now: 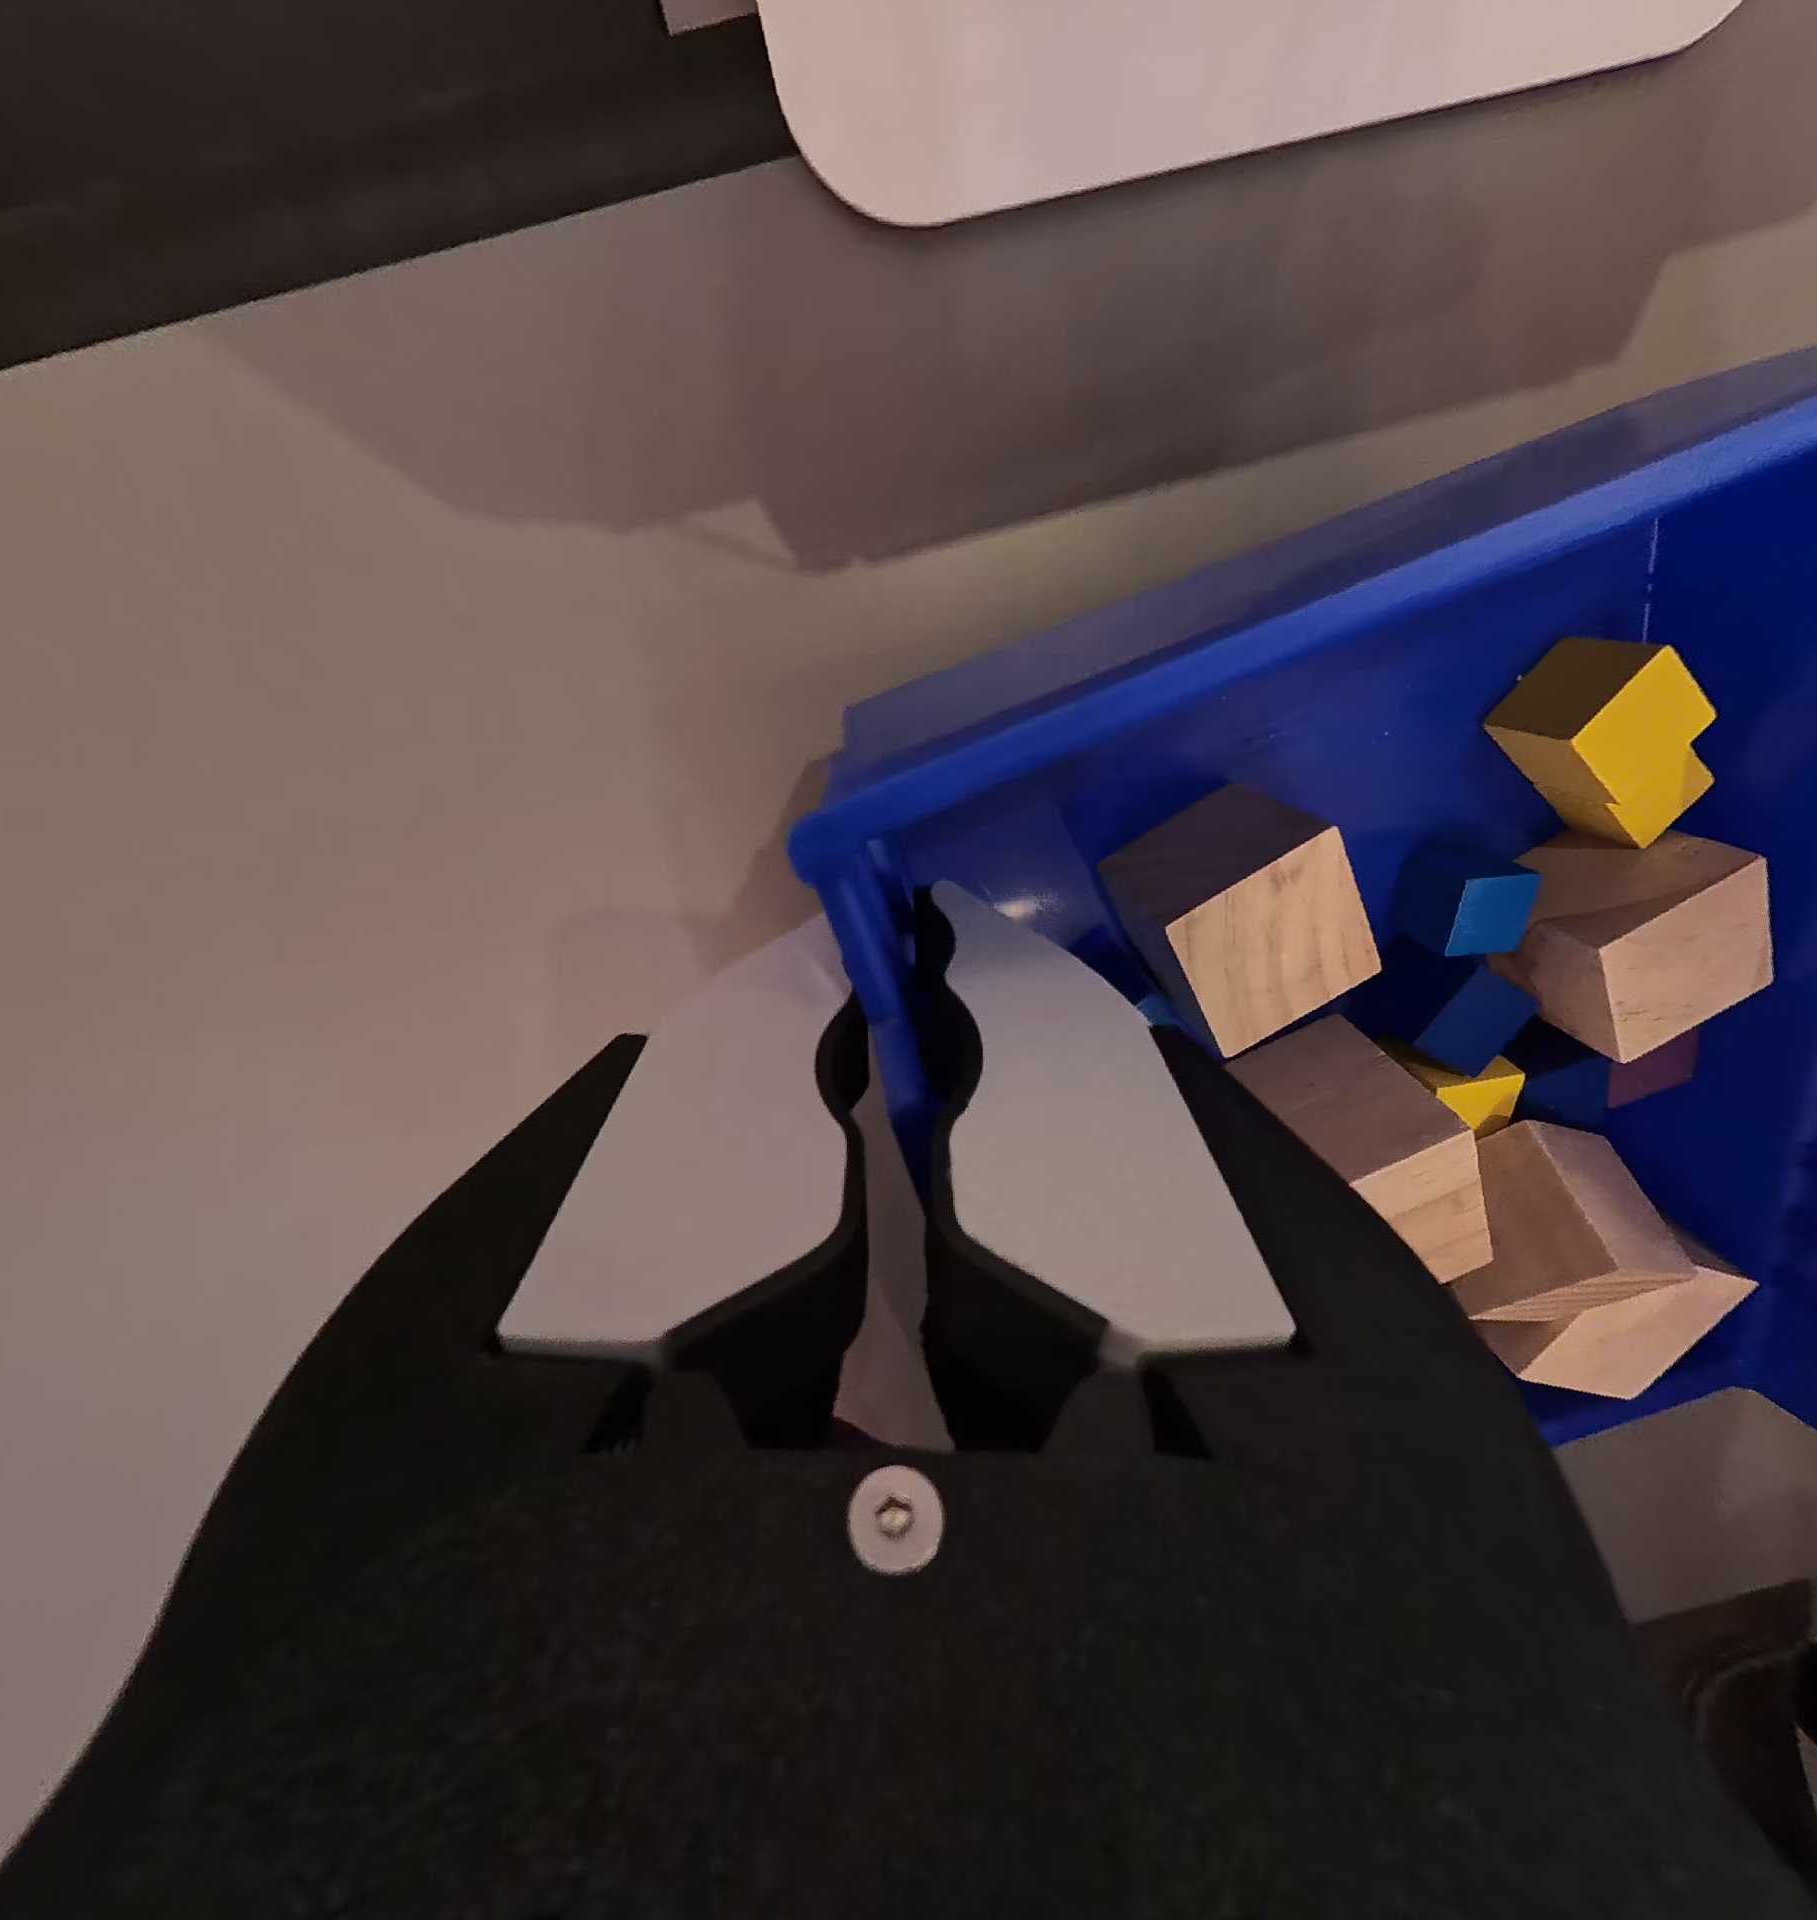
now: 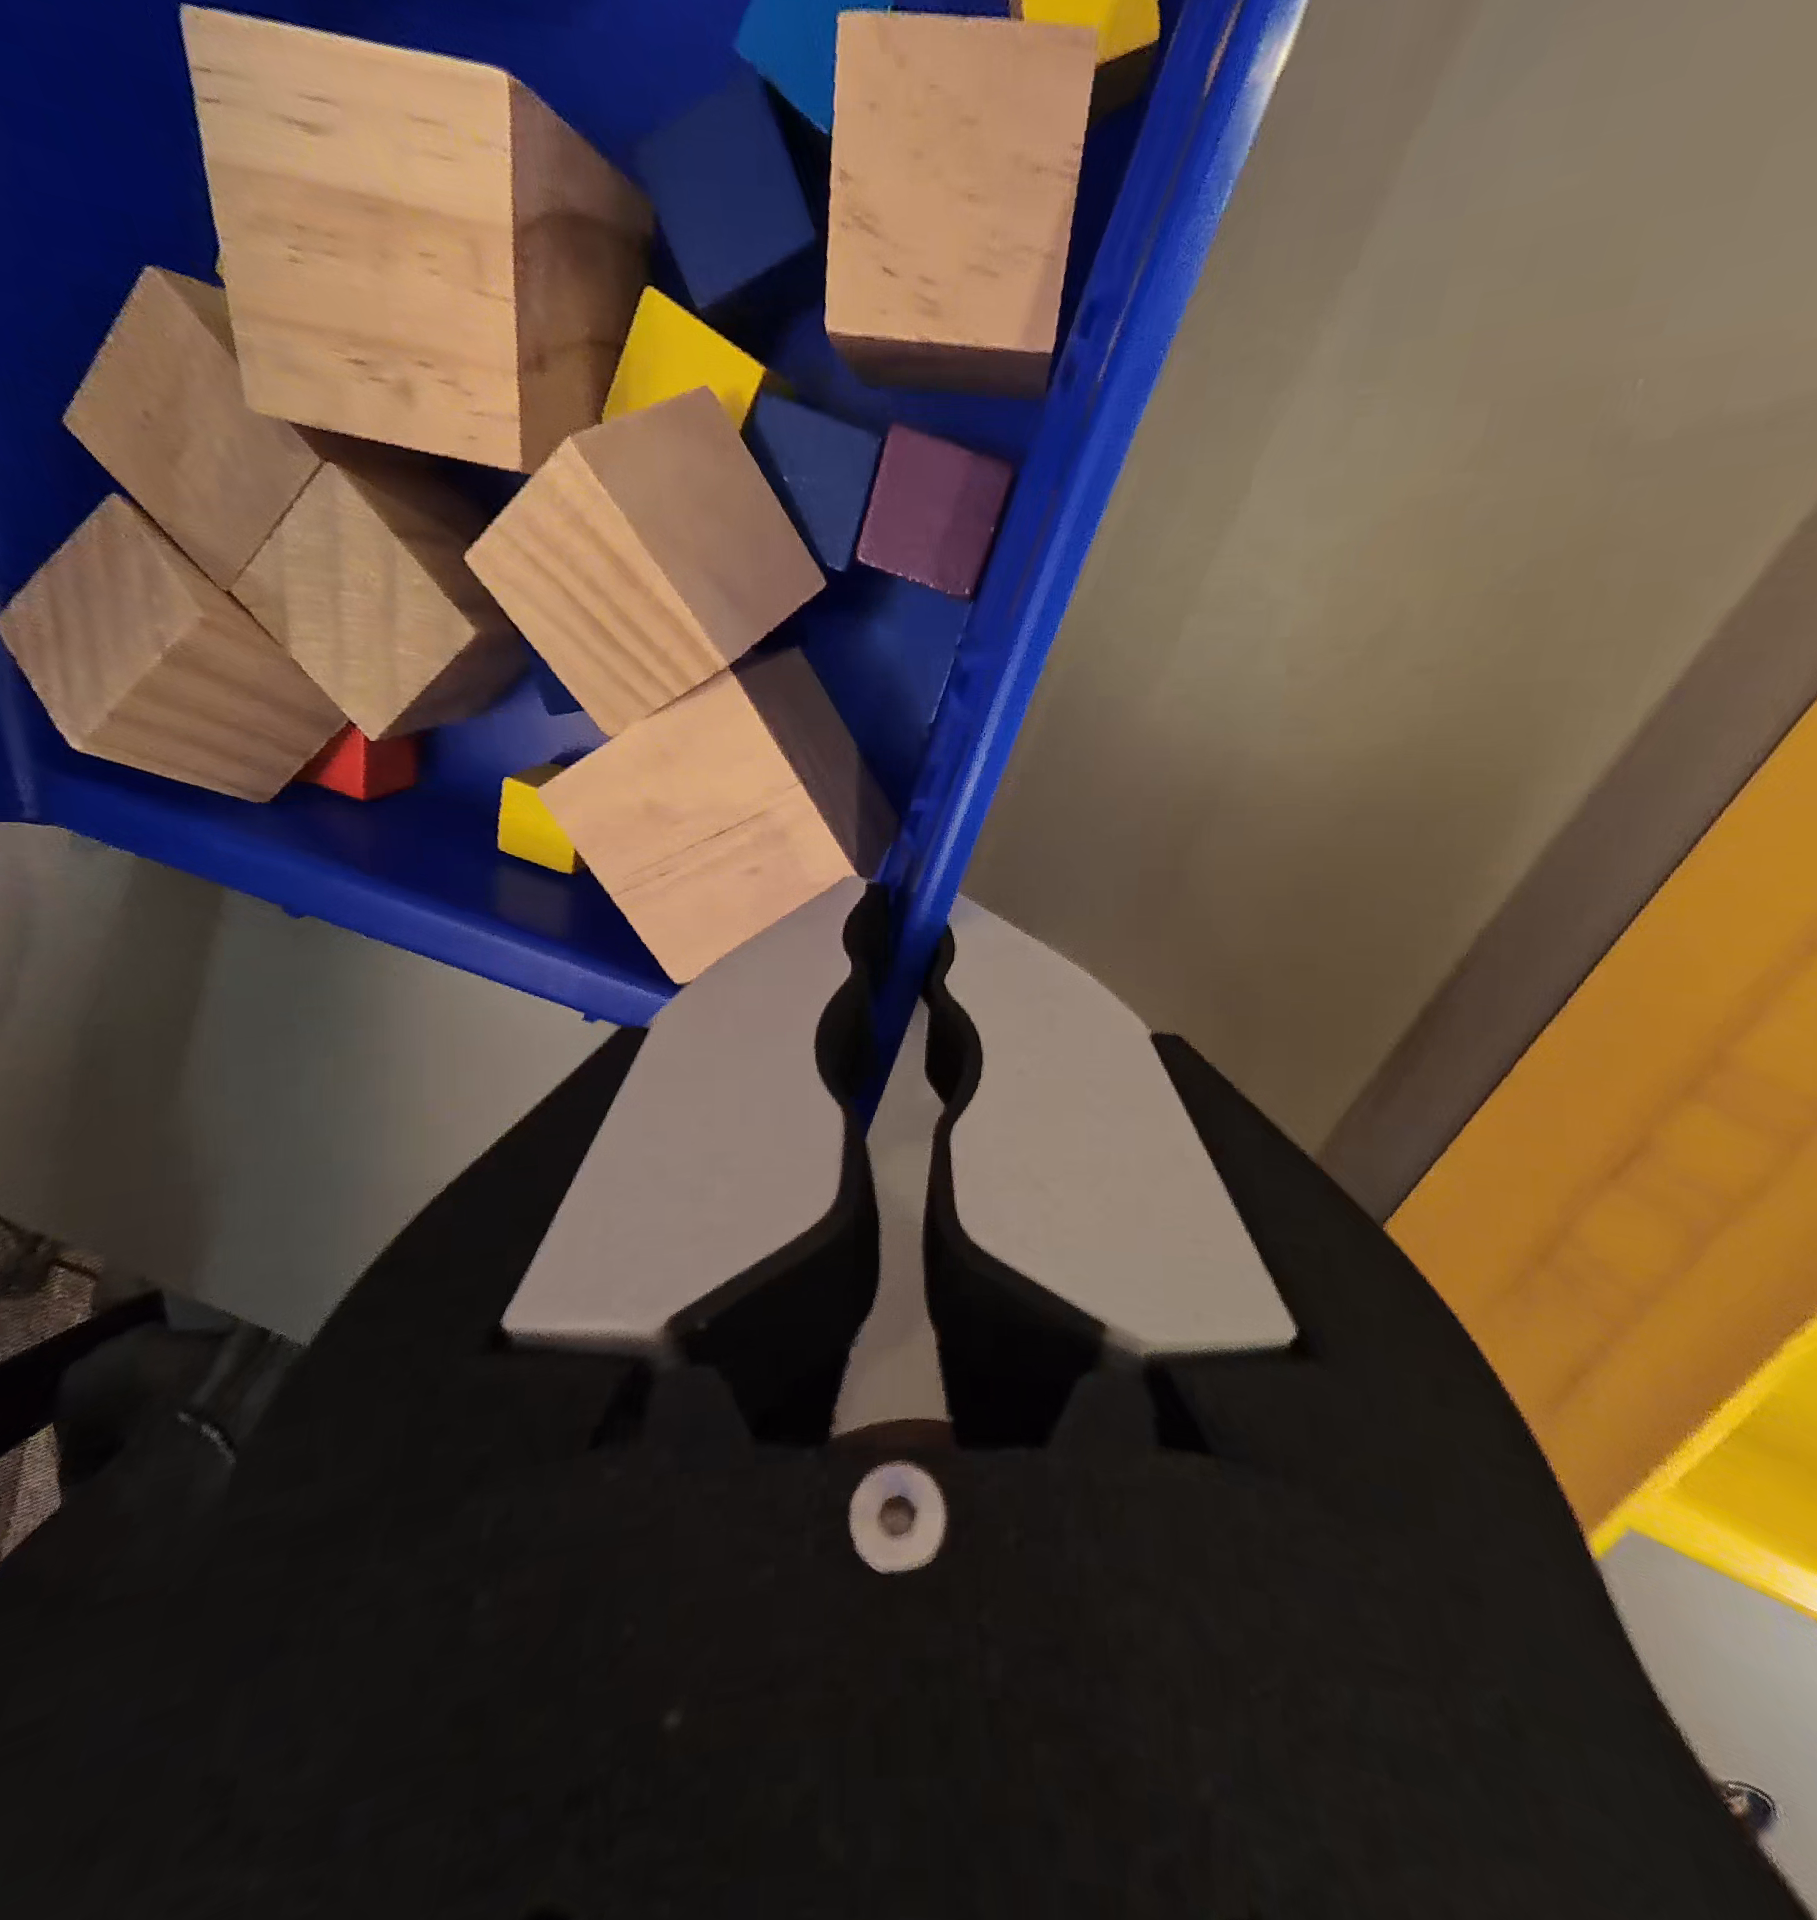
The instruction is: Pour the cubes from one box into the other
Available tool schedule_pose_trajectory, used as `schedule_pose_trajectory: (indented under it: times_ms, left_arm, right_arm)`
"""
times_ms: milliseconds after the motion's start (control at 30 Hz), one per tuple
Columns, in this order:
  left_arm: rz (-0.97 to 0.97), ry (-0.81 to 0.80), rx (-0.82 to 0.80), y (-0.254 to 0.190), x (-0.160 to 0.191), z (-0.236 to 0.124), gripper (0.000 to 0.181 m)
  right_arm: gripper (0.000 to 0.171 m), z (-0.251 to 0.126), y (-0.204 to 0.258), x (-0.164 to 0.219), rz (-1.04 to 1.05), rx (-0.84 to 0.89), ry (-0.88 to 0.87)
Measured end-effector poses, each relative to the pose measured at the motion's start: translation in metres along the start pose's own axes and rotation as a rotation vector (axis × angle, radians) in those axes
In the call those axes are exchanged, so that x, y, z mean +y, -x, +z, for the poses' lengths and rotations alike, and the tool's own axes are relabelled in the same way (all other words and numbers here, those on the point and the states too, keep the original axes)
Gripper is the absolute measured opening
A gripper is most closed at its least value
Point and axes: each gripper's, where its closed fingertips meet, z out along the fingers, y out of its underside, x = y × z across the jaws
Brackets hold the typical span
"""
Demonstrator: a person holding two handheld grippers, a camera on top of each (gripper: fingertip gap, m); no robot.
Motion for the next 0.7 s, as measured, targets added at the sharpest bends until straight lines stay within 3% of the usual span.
schedule_pose_trajectory:
  times_ms: [400,700]
  left_arm:
    - [0.036,0.018,0.071,-0.075,-0.033,-0.038,0.006]
    - [0.142,-0.097,0.211,-0.25,-0.126,-0.078,0.006]
  right_arm:
    - [0.004,-0.085,-0.056,0.004,0.033,0.055,0.012]
    - [0.003,-0.194,-0.189,0.032,0.174,0.27,-0.089]
